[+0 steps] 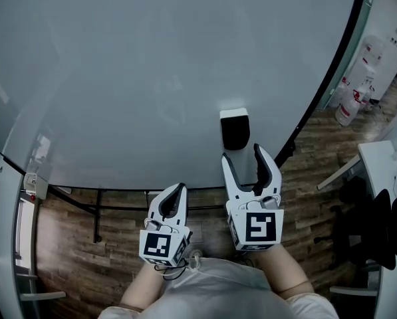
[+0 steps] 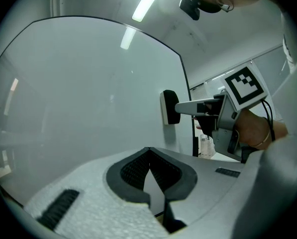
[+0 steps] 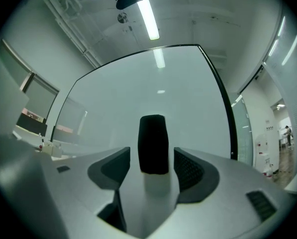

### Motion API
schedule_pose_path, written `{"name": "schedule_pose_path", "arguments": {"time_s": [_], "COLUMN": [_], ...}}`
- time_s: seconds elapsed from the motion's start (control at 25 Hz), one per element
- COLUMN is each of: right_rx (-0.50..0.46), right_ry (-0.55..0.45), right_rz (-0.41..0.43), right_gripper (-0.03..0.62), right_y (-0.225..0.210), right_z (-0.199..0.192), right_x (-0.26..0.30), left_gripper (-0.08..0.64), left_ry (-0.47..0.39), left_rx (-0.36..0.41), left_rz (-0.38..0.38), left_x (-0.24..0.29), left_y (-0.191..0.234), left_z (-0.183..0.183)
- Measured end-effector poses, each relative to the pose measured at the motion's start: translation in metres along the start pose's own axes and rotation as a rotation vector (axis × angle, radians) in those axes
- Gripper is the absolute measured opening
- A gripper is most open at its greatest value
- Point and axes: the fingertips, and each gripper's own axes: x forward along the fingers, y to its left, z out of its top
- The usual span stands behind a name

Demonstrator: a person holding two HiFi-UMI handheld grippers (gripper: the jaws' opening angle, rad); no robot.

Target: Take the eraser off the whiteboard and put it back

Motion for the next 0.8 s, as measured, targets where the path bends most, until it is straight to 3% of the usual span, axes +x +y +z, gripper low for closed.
{"name": "schedule_pose_path", "arguments": {"time_s": [0.08, 0.16, 0.2, 0.28, 0.52, 0.8], "right_rx": [0.016, 0.015, 0.009, 0.002, 0.051, 0.026], "right_ry": [-0.001, -0.004, -0.002, 0.012, 0.095, 0.117], "right_rz": [0.0, -0.024, -0.032, -0.018, 0.049, 0.124], "right_gripper": [0.252, 0.112, 0.077, 0.044, 0.029, 0.026], "right_y": [-0.001, -0.005, -0.005, -0.001, 0.012, 0.025], "right_z": [-0.007, -0.015, -0.02, -0.032, -0.077, -0.097], "right_x": [-0.012, -0.023, -0.029, -0.038, -0.065, -0.091], "left_gripper": [0.015, 0.014, 0.015, 0.014, 0.015, 0.015], "left_ry": [-0.005, -0.015, -0.018, -0.022, -0.033, -0.019], "left_rx": [0.003, 0.013, 0.015, 0.017, 0.012, 0.002], "left_rz": [-0.002, -0.012, -0.013, -0.008, 0.008, 0.01], "left_x": [-0.001, -0.003, -0.005, -0.008, -0.019, -0.025], "left_y": [-0.005, -0.011, -0.013, -0.016, -0.027, -0.044], "left_z": [0.003, 0.004, 0.004, 0.008, 0.013, 0.005]}}
